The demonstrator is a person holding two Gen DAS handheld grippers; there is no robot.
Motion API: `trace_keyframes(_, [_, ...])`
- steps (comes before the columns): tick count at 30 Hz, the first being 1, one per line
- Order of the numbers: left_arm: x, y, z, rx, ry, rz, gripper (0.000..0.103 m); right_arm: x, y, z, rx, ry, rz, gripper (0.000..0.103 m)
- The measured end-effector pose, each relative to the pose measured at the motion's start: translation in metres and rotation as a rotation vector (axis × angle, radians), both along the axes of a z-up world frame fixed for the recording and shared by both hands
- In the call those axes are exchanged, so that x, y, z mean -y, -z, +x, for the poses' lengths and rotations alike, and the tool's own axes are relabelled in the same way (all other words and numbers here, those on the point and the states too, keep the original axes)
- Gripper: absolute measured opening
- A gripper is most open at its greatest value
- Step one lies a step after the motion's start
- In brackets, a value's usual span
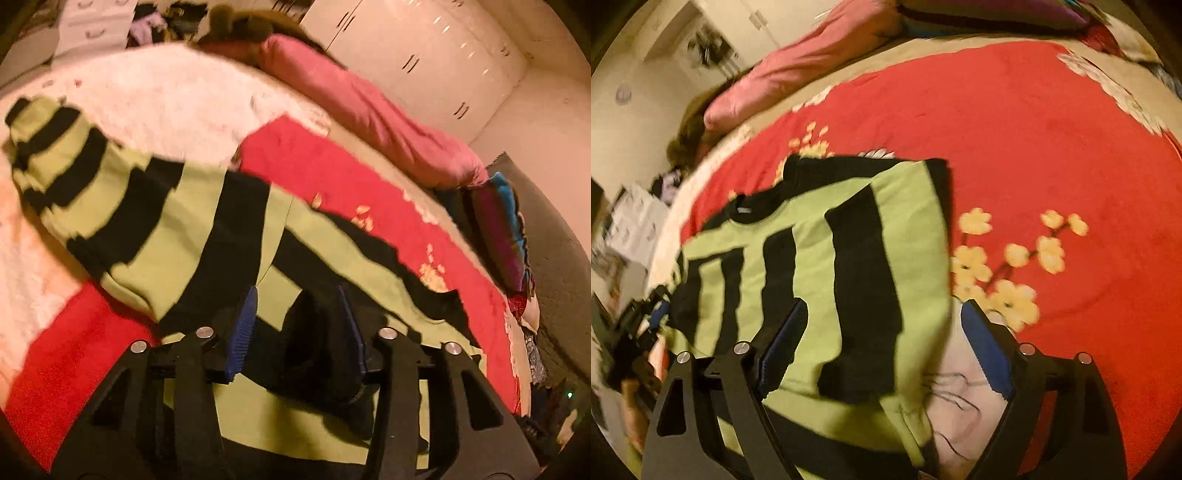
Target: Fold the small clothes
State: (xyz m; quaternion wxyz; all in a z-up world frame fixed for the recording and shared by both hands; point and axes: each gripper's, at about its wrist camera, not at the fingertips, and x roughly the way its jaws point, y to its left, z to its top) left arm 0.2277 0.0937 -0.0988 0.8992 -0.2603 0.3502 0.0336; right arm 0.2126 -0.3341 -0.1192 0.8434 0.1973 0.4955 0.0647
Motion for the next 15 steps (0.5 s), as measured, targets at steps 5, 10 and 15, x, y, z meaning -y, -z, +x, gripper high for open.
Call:
trace_keyframes(5, [0.013, -0.002, 0.001, -0.012, 0.055, 0.011, 0.053, 0.007, -0.010, -0.031, 0.013, -0.085, -0.019, 0.085])
trace_keyframes(10, [0.022, 0.016, 0.011, -0.085, 0.085, 0.001, 0.061, -0.020, -0.005, -0.053, 0.038, -0.206, -0.253, 0.083])
trace_keyframes(15, [0.033, 0.010, 0.008, -0.027, 0.105, 0.061, 0.013, -0.029, 0.010, -0.049, 0.035, -0.229, -0.321, 0.011])
